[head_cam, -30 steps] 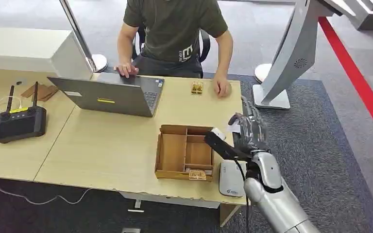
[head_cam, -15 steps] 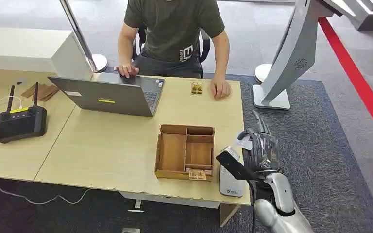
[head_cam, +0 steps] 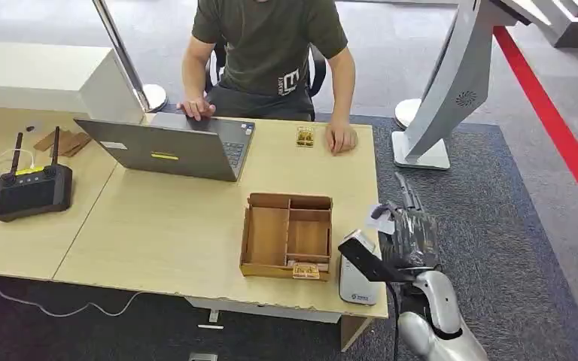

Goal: Pass the card to the sensor for recognition and then transmit it.

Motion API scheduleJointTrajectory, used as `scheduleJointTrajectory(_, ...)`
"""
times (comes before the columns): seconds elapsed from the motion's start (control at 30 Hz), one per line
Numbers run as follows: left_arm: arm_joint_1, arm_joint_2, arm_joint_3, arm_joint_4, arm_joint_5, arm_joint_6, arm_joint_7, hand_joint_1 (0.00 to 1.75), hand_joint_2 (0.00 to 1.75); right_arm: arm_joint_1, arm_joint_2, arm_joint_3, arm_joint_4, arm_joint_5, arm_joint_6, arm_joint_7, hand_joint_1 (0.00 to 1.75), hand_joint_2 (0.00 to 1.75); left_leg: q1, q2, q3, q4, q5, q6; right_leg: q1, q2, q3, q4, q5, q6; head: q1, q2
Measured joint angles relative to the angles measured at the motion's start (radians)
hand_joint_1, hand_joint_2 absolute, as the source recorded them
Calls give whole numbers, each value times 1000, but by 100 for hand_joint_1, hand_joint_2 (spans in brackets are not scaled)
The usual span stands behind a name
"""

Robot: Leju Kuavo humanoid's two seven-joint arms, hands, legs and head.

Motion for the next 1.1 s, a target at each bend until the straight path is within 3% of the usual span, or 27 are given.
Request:
scheduleJointTrajectory(0.77, -3, 0, 47, 0, 11, 32, -15, 0, 175, 83, 34, 94, 123, -132, -32, -84, 175, 175, 0, 0, -1, 0, 0, 0, 0, 0, 0, 0, 0, 0, 0, 0)
scheduleJointTrajectory(0.9, -3, 0, 48, 0, 8, 32, -16, 0, 175, 83, 44, 110, 144, -111, -30, -80, 175, 175, 0, 0, -1, 0, 0, 0, 0, 0, 0, 0, 0, 0, 0, 0)
scheduleJointTrajectory(1.1, -3, 0, 58, 0, 2, 30, -16, 0, 175, 77, 60, 130, 191, -66, -5, -21, 175, 175, 0, 0, -1, 0, 0, 0, 0, 0, 0, 0, 0, 0, 0, 0)
